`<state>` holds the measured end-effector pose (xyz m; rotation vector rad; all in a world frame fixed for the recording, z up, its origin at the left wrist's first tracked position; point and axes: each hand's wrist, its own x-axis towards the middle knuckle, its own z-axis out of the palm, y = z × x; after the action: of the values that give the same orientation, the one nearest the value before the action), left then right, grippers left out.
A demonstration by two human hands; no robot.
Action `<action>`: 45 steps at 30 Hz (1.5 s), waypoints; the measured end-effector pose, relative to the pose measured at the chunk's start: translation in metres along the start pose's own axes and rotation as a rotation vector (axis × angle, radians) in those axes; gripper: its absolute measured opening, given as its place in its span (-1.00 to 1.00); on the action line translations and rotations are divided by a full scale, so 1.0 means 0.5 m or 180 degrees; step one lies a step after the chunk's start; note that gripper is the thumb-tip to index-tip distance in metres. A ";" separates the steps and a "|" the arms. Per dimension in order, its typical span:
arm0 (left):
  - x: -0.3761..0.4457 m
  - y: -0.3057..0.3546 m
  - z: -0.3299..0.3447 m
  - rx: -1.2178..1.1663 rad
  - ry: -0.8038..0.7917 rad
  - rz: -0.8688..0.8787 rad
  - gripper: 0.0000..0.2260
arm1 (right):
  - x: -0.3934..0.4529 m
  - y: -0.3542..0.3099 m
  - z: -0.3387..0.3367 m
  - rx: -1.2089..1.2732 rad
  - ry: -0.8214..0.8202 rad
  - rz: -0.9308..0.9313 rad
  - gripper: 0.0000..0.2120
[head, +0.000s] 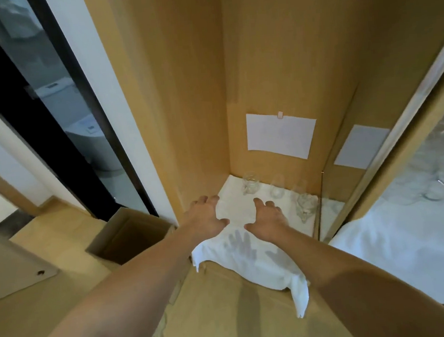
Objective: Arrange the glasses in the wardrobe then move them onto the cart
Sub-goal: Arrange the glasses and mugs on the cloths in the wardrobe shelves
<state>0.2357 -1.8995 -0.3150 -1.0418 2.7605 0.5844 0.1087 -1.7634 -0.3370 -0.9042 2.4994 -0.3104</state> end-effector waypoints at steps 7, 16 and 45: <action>0.101 -0.034 -0.010 -0.0033 -0.0194 0.0018 -0.31 | 0.076 -0.028 0.014 0.0076 -0.0117 0.0178 -0.32; 0.250 -0.095 -0.034 0.0152 -0.0329 0.0488 -0.36 | 0.164 -0.091 0.035 0.0183 -0.0002 0.0777 -0.30; 0.618 0.101 0.213 -0.0219 -0.0178 0.1563 -0.39 | 0.439 0.159 0.145 0.0252 0.0878 0.1696 -0.33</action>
<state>-0.0313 -2.0095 -0.4759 -0.3366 2.9664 0.7542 -0.0473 -1.8494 -0.5042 -0.1477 2.8347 -0.3679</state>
